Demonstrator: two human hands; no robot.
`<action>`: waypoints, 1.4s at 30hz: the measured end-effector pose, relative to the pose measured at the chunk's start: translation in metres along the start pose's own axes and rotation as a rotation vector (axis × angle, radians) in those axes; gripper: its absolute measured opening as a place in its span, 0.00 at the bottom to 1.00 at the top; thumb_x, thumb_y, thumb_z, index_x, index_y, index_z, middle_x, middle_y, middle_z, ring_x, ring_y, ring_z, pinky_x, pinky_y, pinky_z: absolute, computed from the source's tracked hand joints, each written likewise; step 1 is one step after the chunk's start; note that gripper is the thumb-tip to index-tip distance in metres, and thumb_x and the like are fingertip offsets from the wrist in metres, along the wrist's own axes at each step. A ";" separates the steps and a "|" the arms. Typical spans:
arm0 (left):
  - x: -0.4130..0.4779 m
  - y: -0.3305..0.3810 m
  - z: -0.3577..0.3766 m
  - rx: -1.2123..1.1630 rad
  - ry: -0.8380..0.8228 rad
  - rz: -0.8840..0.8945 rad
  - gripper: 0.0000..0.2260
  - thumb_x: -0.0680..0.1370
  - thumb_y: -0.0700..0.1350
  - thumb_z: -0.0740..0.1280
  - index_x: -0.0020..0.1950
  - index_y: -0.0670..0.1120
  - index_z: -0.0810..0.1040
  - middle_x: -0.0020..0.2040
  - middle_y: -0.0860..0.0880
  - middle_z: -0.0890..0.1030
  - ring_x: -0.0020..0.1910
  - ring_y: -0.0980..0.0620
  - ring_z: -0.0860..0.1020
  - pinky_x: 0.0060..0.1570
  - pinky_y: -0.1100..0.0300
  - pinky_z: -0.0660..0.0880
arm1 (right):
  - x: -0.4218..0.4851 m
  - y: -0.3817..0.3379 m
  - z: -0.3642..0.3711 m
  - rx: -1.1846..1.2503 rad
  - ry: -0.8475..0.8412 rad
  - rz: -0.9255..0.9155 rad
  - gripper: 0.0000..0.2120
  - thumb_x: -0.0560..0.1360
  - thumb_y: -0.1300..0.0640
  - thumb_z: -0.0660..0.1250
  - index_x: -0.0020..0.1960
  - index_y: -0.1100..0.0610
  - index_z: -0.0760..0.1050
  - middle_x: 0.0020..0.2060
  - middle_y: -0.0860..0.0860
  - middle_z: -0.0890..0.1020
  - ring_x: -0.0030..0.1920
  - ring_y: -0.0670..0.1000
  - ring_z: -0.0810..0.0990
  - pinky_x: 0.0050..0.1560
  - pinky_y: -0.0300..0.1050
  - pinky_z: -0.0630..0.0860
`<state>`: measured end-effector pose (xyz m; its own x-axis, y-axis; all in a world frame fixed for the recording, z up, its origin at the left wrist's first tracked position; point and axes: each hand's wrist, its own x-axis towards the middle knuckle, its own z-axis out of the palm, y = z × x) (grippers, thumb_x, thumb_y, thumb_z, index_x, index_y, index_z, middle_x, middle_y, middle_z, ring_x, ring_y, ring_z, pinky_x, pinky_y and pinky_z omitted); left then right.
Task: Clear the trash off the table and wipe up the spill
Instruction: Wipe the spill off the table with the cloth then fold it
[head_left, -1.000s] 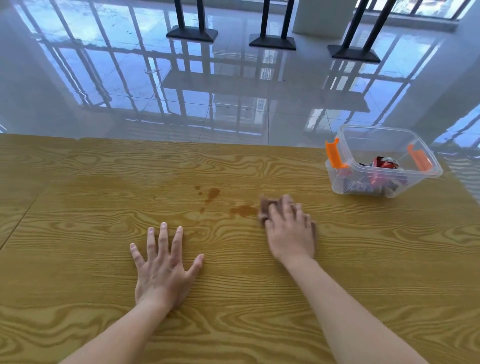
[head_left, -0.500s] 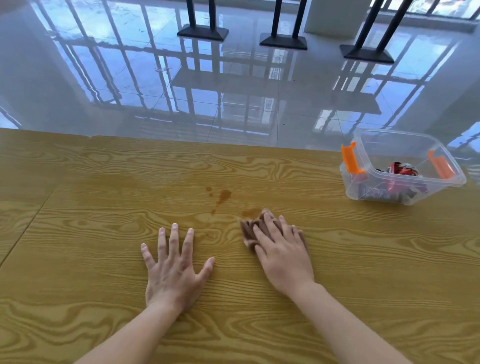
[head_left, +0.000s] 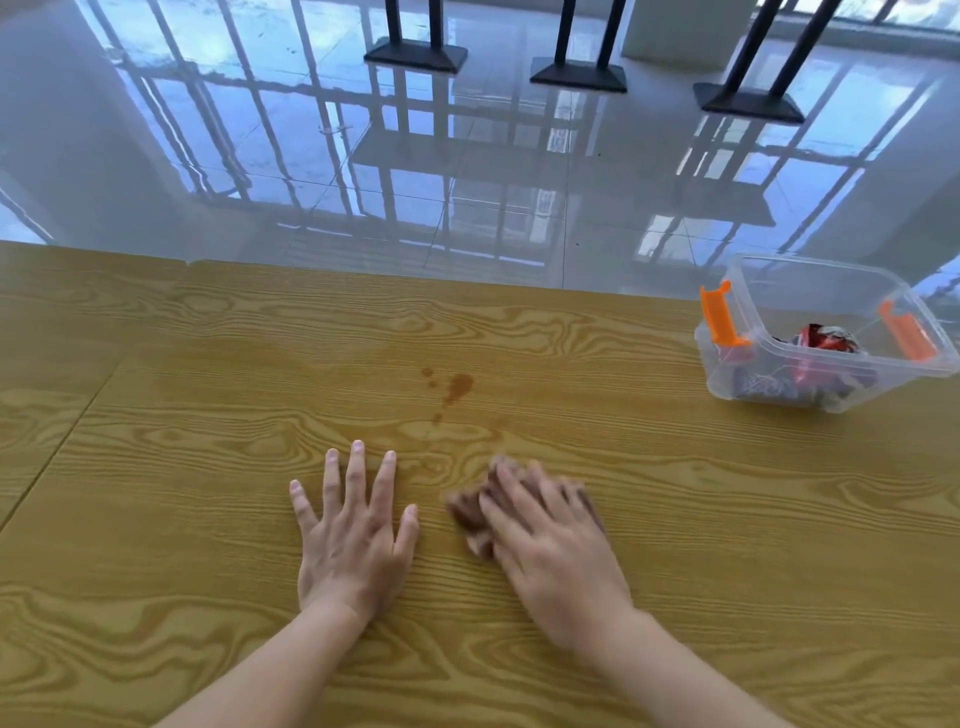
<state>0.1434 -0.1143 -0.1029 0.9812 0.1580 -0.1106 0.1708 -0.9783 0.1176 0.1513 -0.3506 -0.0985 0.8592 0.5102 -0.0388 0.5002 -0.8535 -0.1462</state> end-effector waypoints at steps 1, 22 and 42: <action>0.000 0.000 0.000 -0.003 -0.002 0.002 0.32 0.76 0.65 0.40 0.79 0.55 0.46 0.81 0.47 0.43 0.78 0.44 0.37 0.72 0.35 0.38 | -0.019 0.001 0.002 -0.004 -0.019 -0.058 0.24 0.83 0.42 0.46 0.78 0.42 0.54 0.80 0.46 0.48 0.79 0.55 0.47 0.76 0.57 0.49; 0.027 -0.065 -0.014 0.015 0.024 0.079 0.29 0.76 0.68 0.41 0.77 0.63 0.50 0.80 0.50 0.52 0.78 0.49 0.47 0.72 0.37 0.46 | 0.096 0.005 -0.020 0.056 -0.031 0.562 0.26 0.82 0.42 0.42 0.79 0.43 0.49 0.80 0.48 0.43 0.79 0.57 0.44 0.77 0.57 0.45; 0.038 -0.110 -0.009 0.017 0.036 0.051 0.29 0.76 0.69 0.42 0.77 0.65 0.42 0.81 0.49 0.46 0.78 0.46 0.41 0.71 0.32 0.39 | 0.064 -0.051 0.004 -0.035 -0.025 0.250 0.25 0.81 0.42 0.46 0.78 0.43 0.54 0.80 0.45 0.48 0.79 0.55 0.52 0.76 0.58 0.52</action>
<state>0.1625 0.0001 -0.1111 0.9913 0.1120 -0.0693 0.1189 -0.9873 0.1056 0.1803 -0.2739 -0.0974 0.9539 0.2851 -0.0942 0.2766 -0.9563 -0.0944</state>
